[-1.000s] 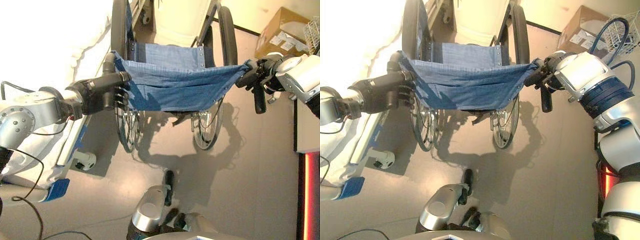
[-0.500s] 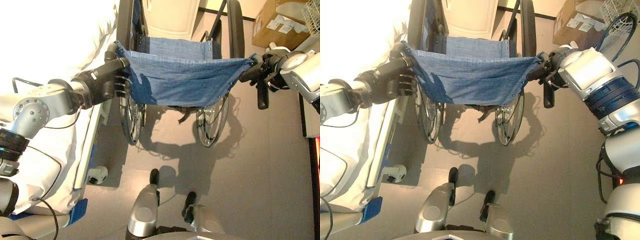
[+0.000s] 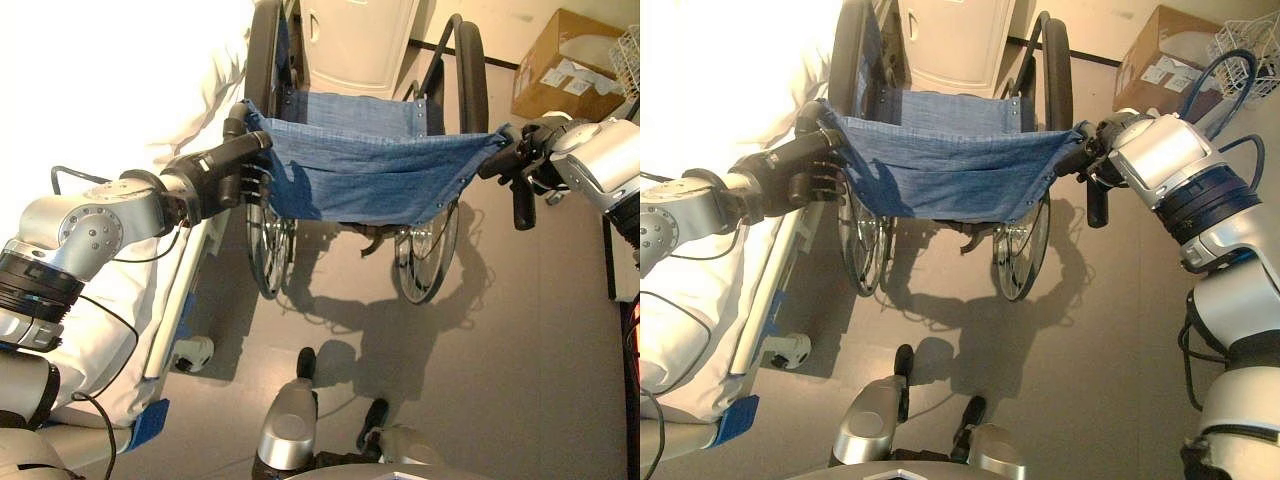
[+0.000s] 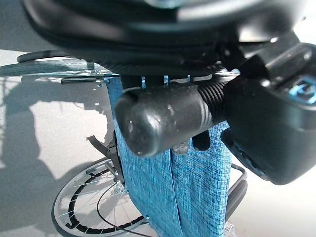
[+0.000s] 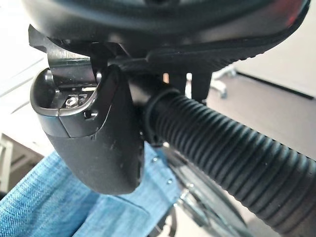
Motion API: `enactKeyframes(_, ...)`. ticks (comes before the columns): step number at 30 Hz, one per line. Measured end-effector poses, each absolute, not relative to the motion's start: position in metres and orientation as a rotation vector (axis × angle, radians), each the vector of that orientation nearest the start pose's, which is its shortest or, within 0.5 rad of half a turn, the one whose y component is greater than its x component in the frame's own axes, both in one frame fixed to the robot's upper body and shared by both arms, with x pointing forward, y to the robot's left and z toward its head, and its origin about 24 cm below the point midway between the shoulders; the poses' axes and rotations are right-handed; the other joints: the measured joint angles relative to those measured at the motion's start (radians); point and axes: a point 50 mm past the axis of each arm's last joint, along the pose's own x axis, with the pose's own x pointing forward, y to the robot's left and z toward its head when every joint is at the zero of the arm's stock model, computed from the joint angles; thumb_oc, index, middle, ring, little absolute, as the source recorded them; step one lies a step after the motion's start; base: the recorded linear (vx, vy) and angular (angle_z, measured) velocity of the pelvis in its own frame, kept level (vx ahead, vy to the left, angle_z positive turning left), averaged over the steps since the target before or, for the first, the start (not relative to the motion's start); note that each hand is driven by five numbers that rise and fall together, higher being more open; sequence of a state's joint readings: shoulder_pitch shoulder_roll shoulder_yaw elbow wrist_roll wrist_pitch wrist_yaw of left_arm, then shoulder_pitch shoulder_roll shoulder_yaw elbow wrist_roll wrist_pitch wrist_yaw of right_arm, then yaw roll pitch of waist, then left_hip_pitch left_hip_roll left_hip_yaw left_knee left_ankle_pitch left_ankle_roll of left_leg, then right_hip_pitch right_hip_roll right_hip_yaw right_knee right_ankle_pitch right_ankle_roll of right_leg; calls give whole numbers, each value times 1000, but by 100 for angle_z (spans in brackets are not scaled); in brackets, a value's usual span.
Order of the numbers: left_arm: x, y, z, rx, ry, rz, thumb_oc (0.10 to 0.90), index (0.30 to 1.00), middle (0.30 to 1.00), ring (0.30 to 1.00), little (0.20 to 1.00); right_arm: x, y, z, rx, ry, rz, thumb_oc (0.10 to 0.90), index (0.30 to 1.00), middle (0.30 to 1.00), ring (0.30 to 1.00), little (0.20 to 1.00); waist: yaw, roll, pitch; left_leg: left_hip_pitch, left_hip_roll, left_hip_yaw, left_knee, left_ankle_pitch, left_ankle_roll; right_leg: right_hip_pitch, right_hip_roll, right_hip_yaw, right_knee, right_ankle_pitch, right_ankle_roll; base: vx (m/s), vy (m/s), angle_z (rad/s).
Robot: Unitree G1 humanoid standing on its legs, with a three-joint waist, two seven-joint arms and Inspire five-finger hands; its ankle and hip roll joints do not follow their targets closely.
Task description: Push the wheelchair next to the bed
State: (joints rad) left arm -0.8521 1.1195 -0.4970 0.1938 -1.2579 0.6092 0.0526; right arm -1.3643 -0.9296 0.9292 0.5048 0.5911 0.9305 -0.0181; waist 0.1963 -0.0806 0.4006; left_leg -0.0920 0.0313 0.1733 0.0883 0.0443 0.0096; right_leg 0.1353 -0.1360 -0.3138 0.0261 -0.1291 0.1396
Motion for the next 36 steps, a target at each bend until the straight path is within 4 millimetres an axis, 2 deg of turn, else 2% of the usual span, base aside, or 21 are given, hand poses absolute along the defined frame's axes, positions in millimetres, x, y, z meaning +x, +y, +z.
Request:
enactKeyframes(4, 337, 241, 221, 72, 308, -224, 400, 300, 300, 300, 300, 377, -241, 263, -783, 464, -177, 400, 300, 300, 300, 300, -6, 2, -1, -25, -9, -6, 15, -2, 4, -18, 2, -18, 29, -9, 1, 149, 117, 15)
enactKeyframes(7, 339, 236, 226, 82, 302, -248, 400, 300, 300, 300, 300, 375, -246, 266, -760, 461, -199, 400, 300, 300, 300, 300, -16, 17, 6, -41, 4, -9, 35, -3, 6, -131, -27, -27, 278, -41, -13, 177, 24, 15)
enactKeyframes(8, 340, 234, 226, 82, 304, -256, 400, 300, 300, 300, 300, 374, -249, 266, -747, 468, -206, 400, 300, 300, 300, 300, -20, 34, 16, -15, 15, -38, 23, -15, 28, -188, -44, -20, 401, -48, -12, 107, -97, 3)
enactKeyframes(9, 340, 233, 224, 81, 308, -258, 400, 300, 300, 300, 300, 374, -250, 264, -748, 471, -208, 400, 300, 300, 300, 300, -25, 36, 18, -2, 12, -40, 11, -14, 33, -210, -55, -12, 446, -56, -14, 10, -172, 14)
enactKeyframes(10, 340, 233, 222, 84, 316, -251, 400, 300, 300, 300, 300, 374, -250, 264, -749, 472, -206, 400, 300, 300, 300, 300, -45, 44, 22, 10, 5, -59, 2, -12, 35, -214, -50, 13, 389, -68, -31, -13, -165, 19)
enactKeyframes(11, 340, 233, 222, 83, 315, -246, 400, 300, 300, 300, 300, 374, -249, 265, -751, 467, -205, 400, 300, 300, 300, 300, -51, 45, 23, 11, 0, -62, 2, -12, 35, -216, -47, 20, 331, -66, -27, -3, -195, 28)
enactKeyframes(12, 341, 233, 224, 82, 311, -226, 400, 300, 300, 300, 300, 374, -247, 267, -757, 451, -210, 400, 300, 300, 300, 300, -66, 51, 26, 11, -4, -96, -5, -10, 32, -237, -31, 74, 241, -52, -15, 42, -182, 49)
enactKeyframes(13, 343, 232, 225, 81, 314, -212, 400, 300, 300, 300, 300, 373, -246, 268, -760, 444, -217, 400, 300, 300, 300, 300, -84, 50, 28, 7, -15, -126, -1, -7, 26, -218, -16, 112, 143, -12, 23, 37, -185, 65)
enactKeyframes(14, 345, 232, 226, 79, 317, -208, 400, 300, 300, 300, 300, 373, -247, 268, -761, 447, -221, 400, 300, 300, 300, 300, -98, 43, 28, 6, -25, -144, 2, -6, 23, -205, -19, 118, 104, 37, 24, 10, -199, 93)
enactKeyframes(15, 345, 231, 225, 74, 317, -204, 400, 300, 300, 300, 300, 373, -248, 266, -762, 453, -224, 400, 300, 300, 300, 300, -116, 38, 26, 6, -30, -159, 3, -6, 11, -183, -15, 112, 82, 101, -2, -24, -178, 63)
enactKeyframes(16, 346, 230, 228, 76, 308, -200, 400, 300, 300, 300, 300, 373, -249, 267, -763, 452, -228, 400, 300, 300, 300, 300, -113, 39, 26, 5, -14, -157, -5, -4, -1, -176, 2, 107, 61, 107, -15, -22, -164, 40)
enactKeyframes(18, 348, 226, 236, 85, 290, -203, 400, 300, 300, 300, 300, 371, -252, 274, -756, 438, -242, 400, 300, 300, 300, 300, -92, 37, 25, -10, 3, -161, -22, 8, -19, -178, 26, 102, 25, 125, -33, 0, -126, 5)
enactKeyframes(20, 348, 224, 242, 89, 274, -212, 400, 300, 300, 300, 300, 370, -254, 280, -753, 425, -255, 400, 300, 300, 300, 300, -90, 37, 25, -23, 16, -166, -33, 17, -31, -178, 41, 85, 3, 132, -43, 12, -92, 16)
enactKeyframes(23, 348, 220, 247, 76, 260, -229, 400, 300, 300, 300, 300, 371, -257, 285, -745, 408, -275, 400, 300, 300, 300, 300, -71, 37, 25, -30, 24, -165, -38, 19, -34, -176, 52, 81, -12, 135, -49, 26, -82, 7)
enactKeyframes(29, 349, 218, 253, 71, 239, -237, 400, 300, 300, 300, 300, 372, -261, 293, -736, 373, -303, 400, 300, 300, 300, 300, -72, 37, 26, -28, 21, -164, -56, 22, -37, -169, 51, 73, -32, 137, -50, 28, -39, 3)
enactKeyframes(36, 350, 216, 252, 68, 239, -236, 400, 300, 300, 300, 300, 372, -261, 291, -745, 378, -305, 400, 300, 300, 300, 300, -76, 34, 27, -20, 23, -143, -57, 22, -37, -150, 52, 55, -43, 137, -50, 5, -11, 5)
